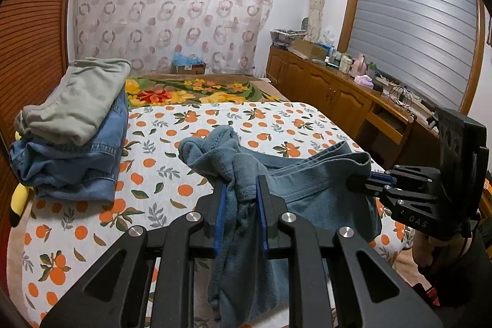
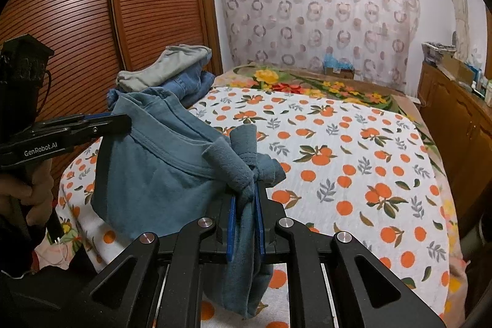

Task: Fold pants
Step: 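Lift the shorts by the waistband off the bed with both grippers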

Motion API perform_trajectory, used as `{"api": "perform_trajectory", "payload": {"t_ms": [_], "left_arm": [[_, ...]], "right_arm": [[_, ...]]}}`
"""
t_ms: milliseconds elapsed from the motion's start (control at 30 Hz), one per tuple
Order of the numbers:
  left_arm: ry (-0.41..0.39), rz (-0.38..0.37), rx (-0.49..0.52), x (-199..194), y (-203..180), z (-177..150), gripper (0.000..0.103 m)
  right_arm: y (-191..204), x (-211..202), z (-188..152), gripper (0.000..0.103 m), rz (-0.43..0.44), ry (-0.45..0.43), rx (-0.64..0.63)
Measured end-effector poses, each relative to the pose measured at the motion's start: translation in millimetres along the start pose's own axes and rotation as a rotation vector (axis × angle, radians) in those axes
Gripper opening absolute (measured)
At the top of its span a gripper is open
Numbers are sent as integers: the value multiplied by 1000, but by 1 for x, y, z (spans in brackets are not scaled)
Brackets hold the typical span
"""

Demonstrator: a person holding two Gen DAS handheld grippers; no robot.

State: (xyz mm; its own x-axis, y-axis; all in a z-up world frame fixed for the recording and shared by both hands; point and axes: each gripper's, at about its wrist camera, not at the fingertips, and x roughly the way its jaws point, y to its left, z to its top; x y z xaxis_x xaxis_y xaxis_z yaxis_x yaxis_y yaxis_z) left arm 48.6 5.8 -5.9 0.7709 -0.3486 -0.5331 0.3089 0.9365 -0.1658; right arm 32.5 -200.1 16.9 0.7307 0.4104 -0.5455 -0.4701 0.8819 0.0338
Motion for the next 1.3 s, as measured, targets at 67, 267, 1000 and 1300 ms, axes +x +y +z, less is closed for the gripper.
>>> {"api": "perform_trajectory", "payload": {"t_ms": [67, 267, 1000, 1300], "left_arm": [[-8, 0, 2, -2, -1, 2, 19], [-31, 5, 6, -6, -1, 9, 19], [-27, 69, -31, 11, 27, 32, 19], [-44, 90, -49, 14, 41, 55, 19]], "right_arm": [[0, -3, 1, 11, -1, -6, -4], [0, -7, 8, 11, -1, -26, -21], [-6, 44, 60, 11, 44, -30, -83], [-12, 69, 95, 11, 70, -35, -110]]}}
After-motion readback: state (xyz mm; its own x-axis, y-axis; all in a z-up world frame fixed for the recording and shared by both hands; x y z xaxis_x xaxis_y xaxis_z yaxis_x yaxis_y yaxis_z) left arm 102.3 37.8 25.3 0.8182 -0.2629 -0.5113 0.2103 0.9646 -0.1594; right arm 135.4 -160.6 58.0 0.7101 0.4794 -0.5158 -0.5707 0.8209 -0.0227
